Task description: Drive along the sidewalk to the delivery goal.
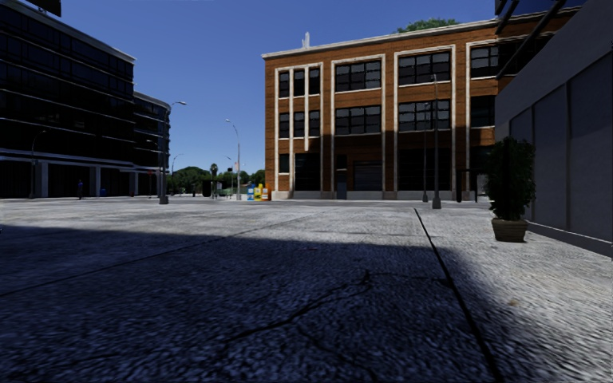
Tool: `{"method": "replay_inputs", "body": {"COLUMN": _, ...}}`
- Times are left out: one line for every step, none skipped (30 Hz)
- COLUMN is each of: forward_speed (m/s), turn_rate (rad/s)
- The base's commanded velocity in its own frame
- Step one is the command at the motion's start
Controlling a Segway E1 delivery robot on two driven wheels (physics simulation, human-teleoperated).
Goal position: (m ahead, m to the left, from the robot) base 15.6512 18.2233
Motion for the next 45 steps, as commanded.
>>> {"method": "replay_inputs", "body": {"forward_speed": 2.0, "turn_rate": 0.33}}
{"method": "replay_inputs", "body": {"forward_speed": 2.0, "turn_rate": 0.34}}
{"method": "replay_inputs", "body": {"forward_speed": 2.0, "turn_rate": 0.35}}
{"method": "replay_inputs", "body": {"forward_speed": 2.0, "turn_rate": 0.35}}
{"method": "replay_inputs", "body": {"forward_speed": 2.0, "turn_rate": 0.35}}
{"method": "replay_inputs", "body": {"forward_speed": 2.0, "turn_rate": 0.37}}
{"method": "replay_inputs", "body": {"forward_speed": 2.0, "turn_rate": 0.39}}
{"method": "replay_inputs", "body": {"forward_speed": 2.0, "turn_rate": 0.44}}
{"method": "replay_inputs", "body": {"forward_speed": 2.0, "turn_rate": 0.44}}
{"method": "replay_inputs", "body": {"forward_speed": 2.0, "turn_rate": 0.45}}
{"method": "replay_inputs", "body": {"forward_speed": 2.0, "turn_rate": 0.45}}
{"method": "replay_inputs", "body": {"forward_speed": 2.0, "turn_rate": 0.46}}
{"method": "replay_inputs", "body": {"forward_speed": 2.0, "turn_rate": 0.46}}
{"method": "replay_inputs", "body": {"forward_speed": 2.0, "turn_rate": 0.46}}
{"method": "replay_inputs", "body": {"forward_speed": 2.0, "turn_rate": 0.46}}
{"method": "replay_inputs", "body": {"forward_speed": 2.0, "turn_rate": 0.46}}
{"method": "replay_inputs", "body": {"forward_speed": 2.0, "turn_rate": 0.46}}
{"method": "replay_inputs", "body": {"forward_speed": 2.0, "turn_rate": 0.46}}
{"method": "replay_inputs", "body": {"forward_speed": 2.0, "turn_rate": 0.46}}
{"method": "replay_inputs", "body": {"forward_speed": 2.0, "turn_rate": 0.46}}
{"method": "replay_inputs", "body": {"forward_speed": 2.0, "turn_rate": 0.46}}
{"method": "replay_inputs", "body": {"forward_speed": 2.0, "turn_rate": 0.46}}
{"method": "replay_inputs", "body": {"forward_speed": 2.0, "turn_rate": 0.46}}
{"method": "replay_inputs", "body": {"forward_speed": 2.0, "turn_rate": 0.46}}
{"method": "replay_inputs", "body": {"forward_speed": 2.0, "turn_rate": 0.46}}
{"method": "replay_inputs", "body": {"forward_speed": 2.0, "turn_rate": 0.46}}
{"method": "replay_inputs", "body": {"forward_speed": 2.0, "turn_rate": 0.46}}
{"method": "replay_inputs", "body": {"forward_speed": 2.0, "turn_rate": 0.46}}
{"method": "replay_inputs", "body": {"forward_speed": 2.0, "turn_rate": 0.46}}
{"method": "replay_inputs", "body": {"forward_speed": 2.0, "turn_rate": 0.46}}
{"method": "replay_inputs", "body": {"forward_speed": 2.0, "turn_rate": 0.46}}
{"method": "replay_inputs", "body": {"forward_speed": 2.0, "turn_rate": 0.46}}
{"method": "replay_inputs", "body": {"forward_speed": 2.0, "turn_rate": 0.46}}
{"method": "replay_inputs", "body": {"forward_speed": 2.0, "turn_rate": 0.46}}
{"method": "replay_inputs", "body": {"forward_speed": 2.0, "turn_rate": 0.46}}
{"method": "replay_inputs", "body": {"forward_speed": 2.0, "turn_rate": 0.46}}
{"method": "replay_inputs", "body": {"forward_speed": 2.0, "turn_rate": 0.46}}
{"method": "replay_inputs", "body": {"forward_speed": 2.0, "turn_rate": 0.46}}
{"method": "replay_inputs", "body": {"forward_speed": 2.0, "turn_rate": 0.46}}
{"method": "replay_inputs", "body": {"forward_speed": 2.0, "turn_rate": 0.46}}
{"method": "replay_inputs", "body": {"forward_speed": 2.0, "turn_rate": 0.46}}
{"method": "replay_inputs", "body": {"forward_speed": 2.0, "turn_rate": 0.46}}
{"method": "replay_inputs", "body": {"forward_speed": 2.0, "turn_rate": 0.46}}
{"method": "replay_inputs", "body": {"forward_speed": 2.0, "turn_rate": 0.46}}
{"method": "replay_inputs", "body": {"forward_speed": 2.0, "turn_rate": 0.46}}
